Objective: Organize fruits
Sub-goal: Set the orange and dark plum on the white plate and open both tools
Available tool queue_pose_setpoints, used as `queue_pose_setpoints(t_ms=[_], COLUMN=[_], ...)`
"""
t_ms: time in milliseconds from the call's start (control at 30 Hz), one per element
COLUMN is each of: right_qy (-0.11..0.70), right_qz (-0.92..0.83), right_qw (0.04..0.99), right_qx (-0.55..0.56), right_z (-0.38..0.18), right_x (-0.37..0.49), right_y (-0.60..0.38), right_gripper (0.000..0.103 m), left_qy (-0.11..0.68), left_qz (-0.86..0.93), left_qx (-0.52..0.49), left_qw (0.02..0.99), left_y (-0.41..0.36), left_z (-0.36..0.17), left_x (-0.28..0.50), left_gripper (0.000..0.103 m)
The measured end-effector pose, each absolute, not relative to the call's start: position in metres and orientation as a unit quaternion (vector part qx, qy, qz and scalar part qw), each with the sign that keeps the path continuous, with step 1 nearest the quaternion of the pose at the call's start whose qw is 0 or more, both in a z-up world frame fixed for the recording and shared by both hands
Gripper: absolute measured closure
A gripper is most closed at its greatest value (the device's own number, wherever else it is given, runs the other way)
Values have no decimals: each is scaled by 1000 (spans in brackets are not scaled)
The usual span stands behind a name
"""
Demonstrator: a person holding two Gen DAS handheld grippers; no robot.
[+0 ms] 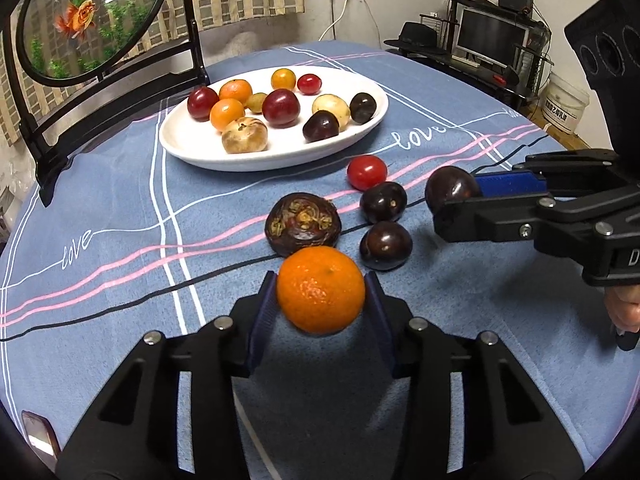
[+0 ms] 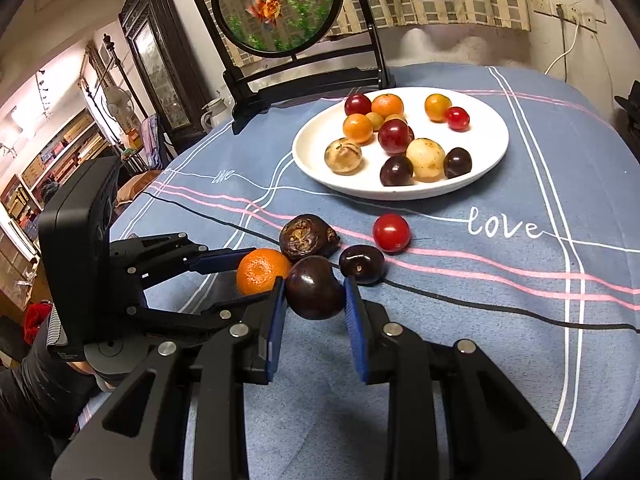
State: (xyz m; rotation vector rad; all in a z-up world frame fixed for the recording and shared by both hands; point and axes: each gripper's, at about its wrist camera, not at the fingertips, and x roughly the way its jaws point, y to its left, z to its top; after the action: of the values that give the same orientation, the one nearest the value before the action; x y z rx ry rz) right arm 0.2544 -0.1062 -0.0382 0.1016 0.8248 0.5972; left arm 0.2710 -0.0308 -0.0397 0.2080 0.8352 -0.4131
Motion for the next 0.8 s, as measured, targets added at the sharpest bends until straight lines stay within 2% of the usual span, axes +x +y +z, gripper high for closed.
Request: queue_pose_setpoints(t_ms=[267, 500, 800], right_qy=[359, 307, 325], right_qz=[287, 245, 209], right_qw=[884, 914, 919], right_qx=[88, 103, 85], right_z=[-21, -7, -28], right_x=[275, 325, 395], right_y=[-116, -129, -127], right_gripper=[74, 74, 71], left_qy=[387, 339, 377], left_qz=[-215, -170, -102], left_qx=[55, 12, 5], left_qw=[895, 925, 920], left_y=[-23, -8, -8], left_z=[-9, 37, 13], left_x=[278, 336, 422], left_gripper=[59, 59, 57])
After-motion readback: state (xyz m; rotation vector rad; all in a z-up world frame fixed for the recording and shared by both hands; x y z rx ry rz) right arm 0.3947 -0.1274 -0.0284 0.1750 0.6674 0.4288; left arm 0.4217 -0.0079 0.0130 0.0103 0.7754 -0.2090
